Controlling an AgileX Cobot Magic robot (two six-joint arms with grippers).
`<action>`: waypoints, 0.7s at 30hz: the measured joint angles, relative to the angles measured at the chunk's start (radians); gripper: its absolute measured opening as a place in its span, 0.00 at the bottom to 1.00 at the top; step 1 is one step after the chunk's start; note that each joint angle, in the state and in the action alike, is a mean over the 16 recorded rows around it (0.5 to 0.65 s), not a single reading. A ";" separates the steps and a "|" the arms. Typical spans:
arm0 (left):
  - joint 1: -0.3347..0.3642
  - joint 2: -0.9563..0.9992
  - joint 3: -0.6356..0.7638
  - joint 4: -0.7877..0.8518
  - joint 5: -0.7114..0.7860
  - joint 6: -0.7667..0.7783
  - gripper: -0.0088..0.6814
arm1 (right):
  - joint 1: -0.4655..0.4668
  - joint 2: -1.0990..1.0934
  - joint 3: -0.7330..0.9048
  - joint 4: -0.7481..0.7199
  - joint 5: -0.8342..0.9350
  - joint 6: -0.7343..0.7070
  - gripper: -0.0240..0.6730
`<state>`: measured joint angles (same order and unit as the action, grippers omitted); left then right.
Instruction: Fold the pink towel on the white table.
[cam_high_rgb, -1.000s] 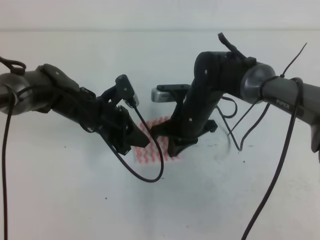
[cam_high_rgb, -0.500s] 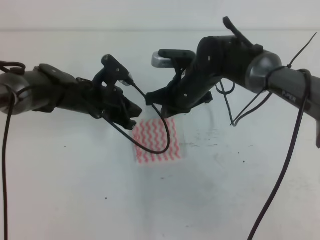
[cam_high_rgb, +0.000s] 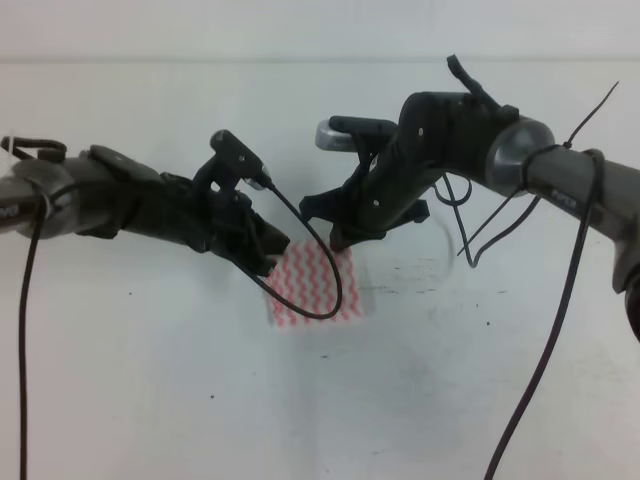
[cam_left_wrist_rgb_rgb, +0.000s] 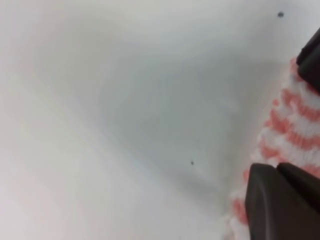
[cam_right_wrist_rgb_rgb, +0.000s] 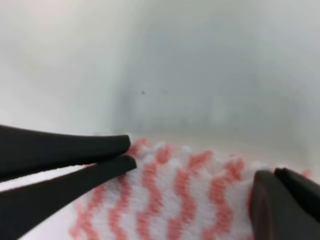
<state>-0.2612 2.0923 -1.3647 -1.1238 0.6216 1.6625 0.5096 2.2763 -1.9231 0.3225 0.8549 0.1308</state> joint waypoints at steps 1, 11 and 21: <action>0.000 0.005 0.000 -0.001 0.003 0.001 0.01 | 0.000 0.003 0.000 0.001 0.002 0.000 0.01; 0.000 0.006 -0.008 -0.010 0.025 0.005 0.01 | 0.000 0.000 -0.003 -0.001 0.025 -0.001 0.01; 0.000 -0.050 -0.011 0.036 0.128 -0.075 0.01 | 0.001 -0.044 -0.003 -0.013 0.114 -0.006 0.01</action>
<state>-0.2616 2.0428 -1.3760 -1.0882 0.7500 1.5880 0.5103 2.2323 -1.9260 0.3096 0.9691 0.1249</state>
